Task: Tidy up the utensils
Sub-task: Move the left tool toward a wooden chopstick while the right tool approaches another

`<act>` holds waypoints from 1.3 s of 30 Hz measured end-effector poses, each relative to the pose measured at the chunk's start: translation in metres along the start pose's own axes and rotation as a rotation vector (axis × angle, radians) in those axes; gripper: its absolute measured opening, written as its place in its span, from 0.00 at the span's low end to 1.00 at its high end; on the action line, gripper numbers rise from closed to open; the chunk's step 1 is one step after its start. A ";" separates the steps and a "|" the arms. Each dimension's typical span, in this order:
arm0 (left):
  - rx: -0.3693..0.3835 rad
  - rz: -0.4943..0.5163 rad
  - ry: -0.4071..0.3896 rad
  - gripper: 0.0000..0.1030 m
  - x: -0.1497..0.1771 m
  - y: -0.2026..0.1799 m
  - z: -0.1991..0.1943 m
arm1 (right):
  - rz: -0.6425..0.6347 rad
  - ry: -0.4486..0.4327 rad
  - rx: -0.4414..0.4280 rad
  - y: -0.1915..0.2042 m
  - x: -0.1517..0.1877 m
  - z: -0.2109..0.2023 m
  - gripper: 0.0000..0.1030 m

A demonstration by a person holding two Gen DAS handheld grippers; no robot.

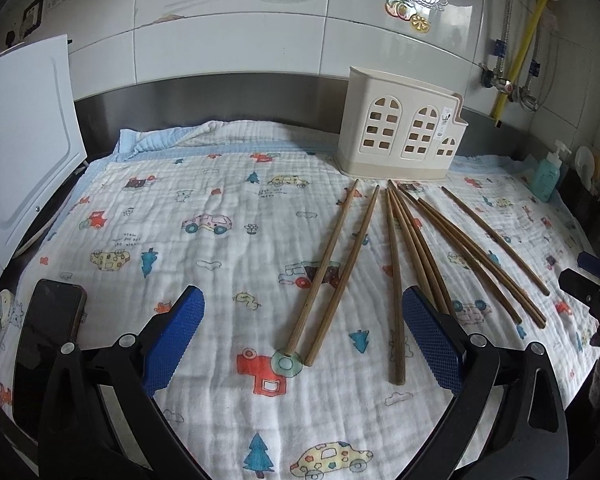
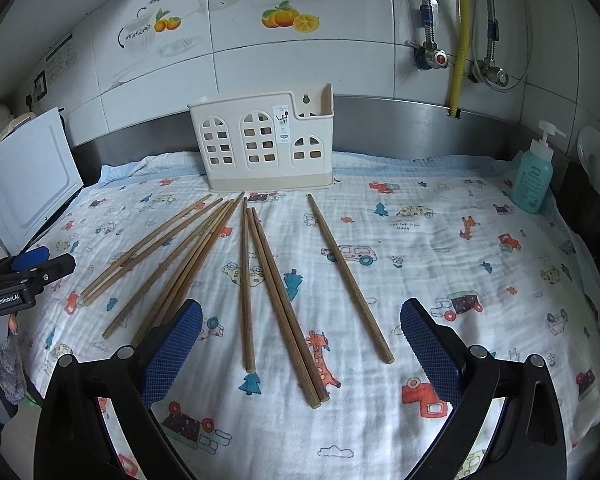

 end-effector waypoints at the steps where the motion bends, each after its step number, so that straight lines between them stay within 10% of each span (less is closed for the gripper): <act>1: 0.007 0.002 0.006 0.94 -0.001 0.000 0.002 | 0.001 0.003 -0.002 -0.001 0.000 0.001 0.93; 15: -0.004 0.082 0.048 0.91 -0.004 -0.005 0.021 | -0.024 0.030 0.022 -0.012 -0.005 0.017 0.92; 39: 0.010 0.194 0.151 0.34 -0.008 -0.008 0.052 | -0.044 0.120 -0.012 -0.032 -0.007 0.048 0.47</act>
Point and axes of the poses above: each gripper's, at about its wrist camera, not at the fingertips, and z roughly the way its jaws point, y to its left, x to its underside, the point moved 8 cm from there along z, roughly the way its jaws point, and after that the axes turned 15 degrees about y, right-handed, at the moved point
